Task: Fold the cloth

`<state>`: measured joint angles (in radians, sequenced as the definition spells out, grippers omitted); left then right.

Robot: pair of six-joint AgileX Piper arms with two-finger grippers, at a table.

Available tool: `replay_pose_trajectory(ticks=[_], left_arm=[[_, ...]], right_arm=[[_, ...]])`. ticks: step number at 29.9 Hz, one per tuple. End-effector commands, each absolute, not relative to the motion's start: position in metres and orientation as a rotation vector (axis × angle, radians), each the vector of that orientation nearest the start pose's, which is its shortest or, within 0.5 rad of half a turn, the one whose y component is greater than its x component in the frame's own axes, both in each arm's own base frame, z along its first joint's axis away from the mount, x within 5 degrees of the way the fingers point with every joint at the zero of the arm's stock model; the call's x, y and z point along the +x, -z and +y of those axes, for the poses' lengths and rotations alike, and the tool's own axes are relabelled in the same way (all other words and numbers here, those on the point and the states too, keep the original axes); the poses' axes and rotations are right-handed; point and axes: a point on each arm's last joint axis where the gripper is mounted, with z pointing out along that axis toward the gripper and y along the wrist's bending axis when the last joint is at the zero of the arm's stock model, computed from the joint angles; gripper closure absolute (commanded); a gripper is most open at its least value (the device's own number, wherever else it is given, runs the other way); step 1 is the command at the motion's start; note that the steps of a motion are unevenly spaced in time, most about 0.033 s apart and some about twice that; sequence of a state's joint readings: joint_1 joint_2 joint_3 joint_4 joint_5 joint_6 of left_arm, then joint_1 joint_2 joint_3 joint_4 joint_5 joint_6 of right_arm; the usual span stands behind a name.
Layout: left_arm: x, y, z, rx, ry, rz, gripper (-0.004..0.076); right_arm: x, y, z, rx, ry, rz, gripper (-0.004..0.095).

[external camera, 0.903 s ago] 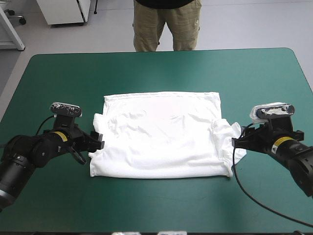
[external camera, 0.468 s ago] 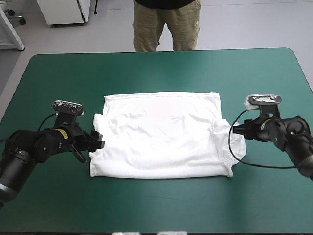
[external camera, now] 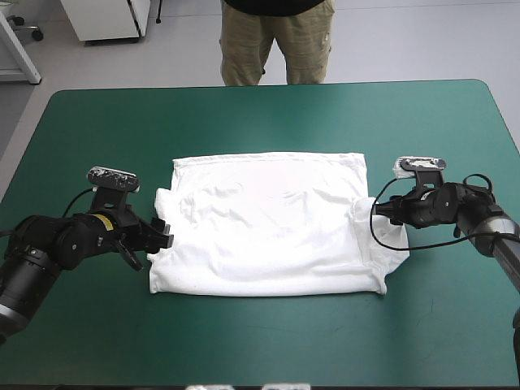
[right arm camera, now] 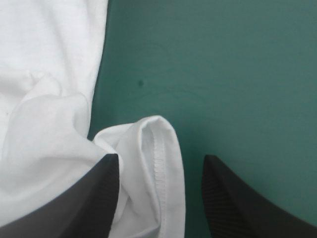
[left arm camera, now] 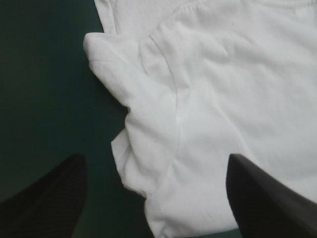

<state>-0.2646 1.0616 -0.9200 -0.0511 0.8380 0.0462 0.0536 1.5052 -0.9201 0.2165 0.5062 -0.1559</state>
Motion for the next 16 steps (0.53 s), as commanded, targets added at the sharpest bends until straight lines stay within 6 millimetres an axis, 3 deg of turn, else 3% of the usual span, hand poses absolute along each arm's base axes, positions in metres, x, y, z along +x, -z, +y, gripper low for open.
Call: replay_pose_trajectory(ticks=[1,7,11,16], left_arm=[[0.198,-0.343,-0.058,0.343,0.172,2.354,0.0162],[0.197,-0.342,-0.058,0.345,0.171,2.36,0.0162],[0.197,-0.342,-0.058,0.345,0.171,2.361,0.0162],[0.197,-0.342,-0.057,0.349,0.162,2.363,0.0162]], right_arm=[[0.309,-0.24,0.023,-0.069,-0.153,2.503,0.0483],[0.316,-0.218,0.023,-0.09,-0.144,2.582,0.0687],[0.317,-0.219,0.022,-0.123,-0.127,2.559,0.0921],[0.317,-0.233,0.021,-0.134,-0.1,2.49,0.0922]])
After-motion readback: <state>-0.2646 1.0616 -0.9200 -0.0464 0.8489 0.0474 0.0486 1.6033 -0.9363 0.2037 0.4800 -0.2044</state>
